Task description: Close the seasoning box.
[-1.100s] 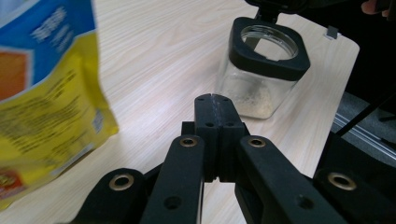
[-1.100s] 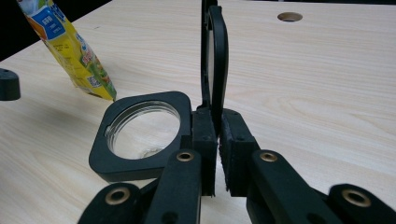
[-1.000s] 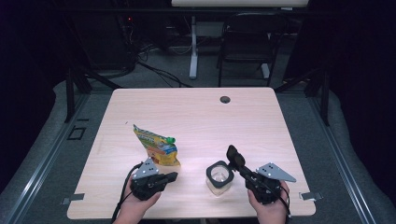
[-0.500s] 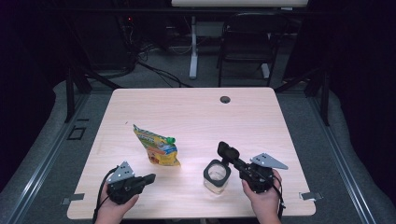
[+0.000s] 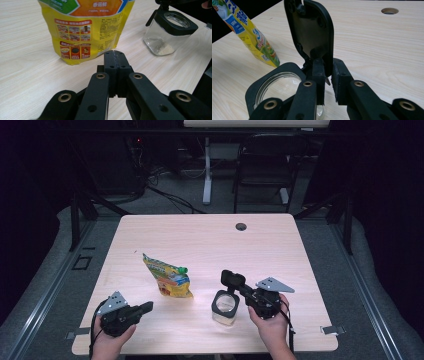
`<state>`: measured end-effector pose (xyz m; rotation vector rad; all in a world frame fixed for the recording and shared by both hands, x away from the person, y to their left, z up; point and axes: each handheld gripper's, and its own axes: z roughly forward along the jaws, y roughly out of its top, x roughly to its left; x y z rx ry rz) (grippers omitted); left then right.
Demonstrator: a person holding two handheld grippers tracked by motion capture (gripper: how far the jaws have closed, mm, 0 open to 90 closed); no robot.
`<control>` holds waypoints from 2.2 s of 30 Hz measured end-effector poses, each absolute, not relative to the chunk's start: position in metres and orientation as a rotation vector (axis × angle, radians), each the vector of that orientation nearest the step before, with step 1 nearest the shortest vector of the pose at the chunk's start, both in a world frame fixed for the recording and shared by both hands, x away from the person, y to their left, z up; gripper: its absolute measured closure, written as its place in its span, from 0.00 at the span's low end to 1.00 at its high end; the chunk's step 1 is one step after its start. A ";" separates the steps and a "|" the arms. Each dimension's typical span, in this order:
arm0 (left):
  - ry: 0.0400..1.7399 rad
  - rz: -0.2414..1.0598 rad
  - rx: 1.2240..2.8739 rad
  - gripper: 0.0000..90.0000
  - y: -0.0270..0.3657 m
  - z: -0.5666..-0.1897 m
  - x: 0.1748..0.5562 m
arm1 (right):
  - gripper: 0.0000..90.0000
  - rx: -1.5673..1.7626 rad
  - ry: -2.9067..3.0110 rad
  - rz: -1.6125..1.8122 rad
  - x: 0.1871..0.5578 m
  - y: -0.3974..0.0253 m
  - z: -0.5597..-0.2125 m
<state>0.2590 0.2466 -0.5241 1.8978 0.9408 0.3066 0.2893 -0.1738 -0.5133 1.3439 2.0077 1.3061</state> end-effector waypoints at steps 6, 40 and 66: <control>0.956 0.318 1.901 1.00 0.252 -0.525 0.259 | 0.89 1.347 2.014 1.307 0.297 -0.169 -0.513; 0.986 0.318 1.891 0.99 0.256 -0.531 0.262 | 0.89 1.329 2.031 1.334 0.304 -0.164 -0.513; 1.012 0.333 1.884 0.97 0.262 -0.531 0.264 | 0.87 1.279 2.034 1.314 0.302 -0.160 -0.503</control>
